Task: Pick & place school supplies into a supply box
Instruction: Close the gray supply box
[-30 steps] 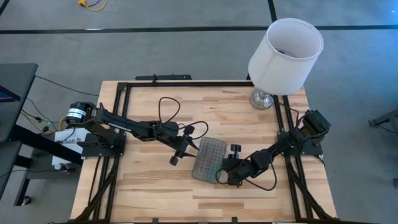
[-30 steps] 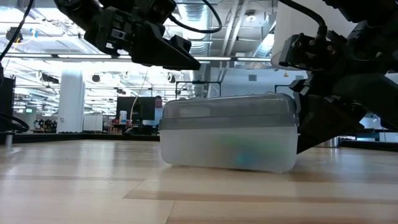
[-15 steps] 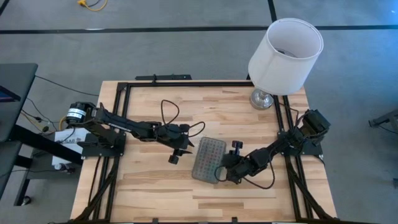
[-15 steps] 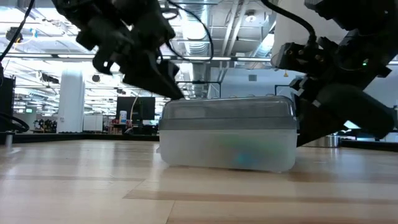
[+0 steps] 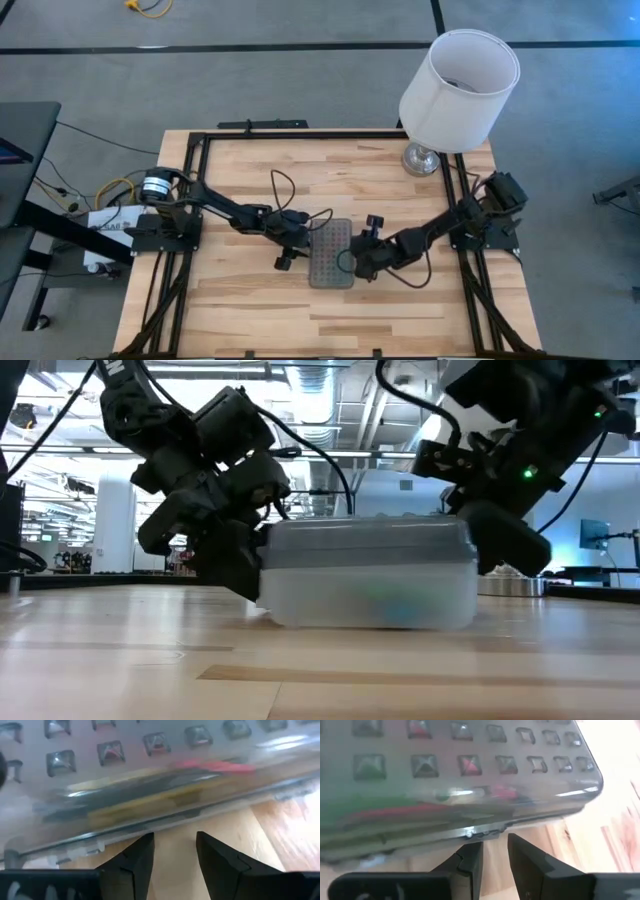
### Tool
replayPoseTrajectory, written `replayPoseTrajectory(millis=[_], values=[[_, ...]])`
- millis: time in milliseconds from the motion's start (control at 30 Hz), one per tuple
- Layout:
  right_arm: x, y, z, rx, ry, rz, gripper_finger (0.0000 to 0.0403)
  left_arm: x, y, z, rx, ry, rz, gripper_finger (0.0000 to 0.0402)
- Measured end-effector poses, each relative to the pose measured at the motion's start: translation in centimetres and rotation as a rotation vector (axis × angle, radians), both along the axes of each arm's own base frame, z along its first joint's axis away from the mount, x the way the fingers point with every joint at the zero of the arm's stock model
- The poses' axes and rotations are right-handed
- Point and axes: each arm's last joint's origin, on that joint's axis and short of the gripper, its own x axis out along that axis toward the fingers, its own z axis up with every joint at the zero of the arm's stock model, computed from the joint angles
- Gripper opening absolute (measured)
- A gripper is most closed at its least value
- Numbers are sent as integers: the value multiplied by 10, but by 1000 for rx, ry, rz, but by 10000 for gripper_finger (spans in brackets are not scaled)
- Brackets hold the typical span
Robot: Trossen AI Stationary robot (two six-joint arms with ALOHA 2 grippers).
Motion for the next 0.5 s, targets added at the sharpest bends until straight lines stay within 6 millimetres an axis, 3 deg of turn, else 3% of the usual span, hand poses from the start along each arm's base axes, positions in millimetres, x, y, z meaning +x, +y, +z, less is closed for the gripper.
replayPoseTrajectory(millis=[267, 500], values=[[4, -4, -6, 5, 14, 1, 85, -3, -2, 6, -2, 10, -1, 146], [2, -2, -13, 16, 56, 17, 85, -11, -2, 27, 49, 11, 42, 146]])
